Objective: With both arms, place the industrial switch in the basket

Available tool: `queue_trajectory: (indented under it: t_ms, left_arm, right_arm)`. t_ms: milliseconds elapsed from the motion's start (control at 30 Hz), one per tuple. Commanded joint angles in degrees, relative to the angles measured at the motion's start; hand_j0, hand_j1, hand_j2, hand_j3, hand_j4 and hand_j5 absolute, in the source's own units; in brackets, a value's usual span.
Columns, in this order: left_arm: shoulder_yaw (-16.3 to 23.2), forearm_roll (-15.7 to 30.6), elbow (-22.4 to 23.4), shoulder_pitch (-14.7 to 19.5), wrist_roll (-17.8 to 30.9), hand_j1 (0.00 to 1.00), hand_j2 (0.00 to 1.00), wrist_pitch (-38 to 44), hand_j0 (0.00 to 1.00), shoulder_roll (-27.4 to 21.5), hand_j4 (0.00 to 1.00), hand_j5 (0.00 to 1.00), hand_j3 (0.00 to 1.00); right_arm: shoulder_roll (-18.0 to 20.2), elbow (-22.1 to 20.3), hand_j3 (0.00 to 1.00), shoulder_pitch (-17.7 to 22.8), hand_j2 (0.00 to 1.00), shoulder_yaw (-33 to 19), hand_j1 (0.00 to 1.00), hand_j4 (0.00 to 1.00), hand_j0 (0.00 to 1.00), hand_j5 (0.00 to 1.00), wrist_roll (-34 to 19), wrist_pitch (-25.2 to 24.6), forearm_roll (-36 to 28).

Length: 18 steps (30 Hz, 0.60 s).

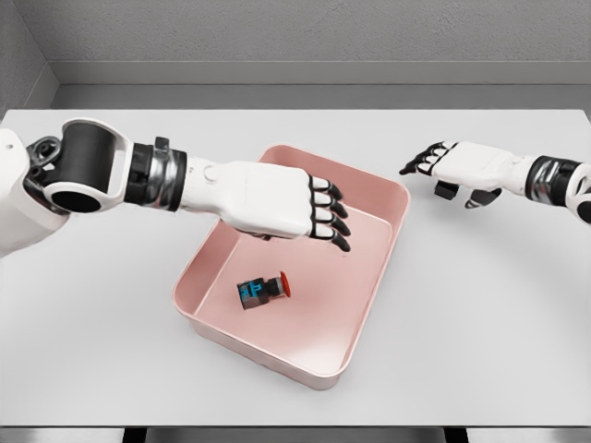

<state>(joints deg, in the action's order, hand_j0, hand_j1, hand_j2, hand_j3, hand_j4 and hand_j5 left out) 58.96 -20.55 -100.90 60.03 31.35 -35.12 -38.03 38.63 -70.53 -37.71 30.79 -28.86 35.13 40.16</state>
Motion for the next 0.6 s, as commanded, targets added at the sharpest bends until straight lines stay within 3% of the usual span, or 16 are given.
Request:
queue_trajectory:
  t_ms: [0, 33, 100, 200, 300, 333, 467, 567]
  left_arm:
    - [-0.34, 2.09, 0.09, 0.09, -0.32, 0.99, 0.99, 0.12, 0.99, -2.30, 0.99, 0.99, 0.99]
    - [-1.04, 3.94, 0.27, 0.18, -2.08, 0.99, 0.99, 0.12, 0.99, -6.17, 0.99, 0.99, 0.99]
    - [-2.36, 6.31, 0.44, 0.18, -10.95, 0.99, 0.99, 0.12, 0.99, -16.53, 0.99, 0.99, 0.99]
    - [-2.54, 9.74, 3.60, -0.35, -13.86, 1.00, 1.00, 0.12, 1.00, -23.93, 1.00, 1.00, 1.00]
    - [-2.54, 12.64, 14.76, -1.32, -13.86, 1.00, 1.00, 0.12, 1.00, -24.37, 1.00, 1.00, 1.00]
    - [-2.54, 12.64, 16.00, -2.11, -13.86, 1.00, 1.00, 0.12, 1.00, -24.37, 1.00, 1.00, 1.00]
    - [-2.01, 12.12, 15.65, -9.49, -13.69, 1.00, 1.00, 0.12, 1.00, -24.37, 1.00, 1.00, 1.00]
    - [-2.01, 12.12, 15.56, -10.55, -13.69, 1.00, 1.00, 0.12, 1.00, -24.46, 1.00, 1.00, 1.00]
  right_arm:
    - [-0.13, 0.13, 1.00, 0.00, 1.00, 0.06, 1.00, 1.00, 1.00, 1.00, 0.12, -0.13, 0.80]
    - [-0.13, 0.13, 1.00, 0.00, 1.00, 0.06, 1.00, 1.00, 1.00, 1.00, 0.12, -0.13, 0.80]
    - [-0.05, 0.13, 0.99, -0.09, 0.99, 0.06, 0.99, 0.99, 0.99, 0.99, 0.12, -0.13, 0.80]
    - [-0.05, 0.13, 0.97, -0.18, 0.97, 0.06, 0.97, 0.97, 0.97, 0.97, 0.03, -0.13, 1.15]
    - [-0.13, 1.71, 0.97, -0.97, 0.97, -0.11, 0.97, 0.97, 0.97, 0.97, 0.12, -0.13, 1.77]
    - [-0.13, 2.15, 0.97, -0.97, 0.97, -0.11, 0.97, 0.97, 0.97, 0.97, 0.12, -0.13, 1.85]
    - [-0.13, 2.68, 0.97, -1.14, 0.97, -0.20, 0.97, 0.97, 0.97, 0.97, 0.12, -0.13, 1.86]
    - [-0.13, 2.68, 0.95, -1.58, 0.95, -0.20, 0.95, 0.95, 0.95, 0.95, 0.12, -0.13, 1.86]
